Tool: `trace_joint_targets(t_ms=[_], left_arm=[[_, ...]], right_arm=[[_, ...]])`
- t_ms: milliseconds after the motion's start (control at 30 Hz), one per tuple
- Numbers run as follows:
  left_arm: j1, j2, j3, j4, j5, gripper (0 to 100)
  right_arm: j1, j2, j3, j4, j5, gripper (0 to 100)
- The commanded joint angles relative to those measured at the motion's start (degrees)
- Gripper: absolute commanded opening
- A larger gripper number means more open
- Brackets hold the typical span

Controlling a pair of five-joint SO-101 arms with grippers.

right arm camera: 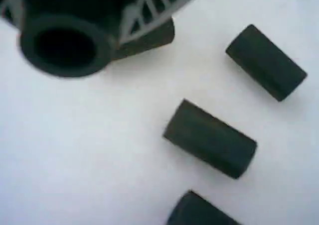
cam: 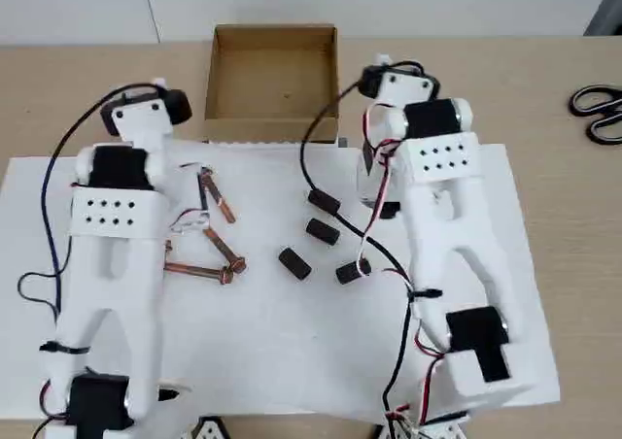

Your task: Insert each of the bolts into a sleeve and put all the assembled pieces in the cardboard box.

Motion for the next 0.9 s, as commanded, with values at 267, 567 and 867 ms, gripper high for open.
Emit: trace_joint_targets(t_ms=[267,567,867], left_arm=[[0.44,4.13,-7.78,-7.56,16.7,0],[0.44,23.3,-19.12,-1.41,21.63,0],[0.88,34.29,-31.69,-1.58,18.11,3]], right_arm=[[9.98,-15.6,16.26,0.66,-4.04,0.4],[14.11,-22.81,23.03,0.48,-4.04,0.4],[18.33,-27.38,29.54,0.22,-4.04,0.4]])
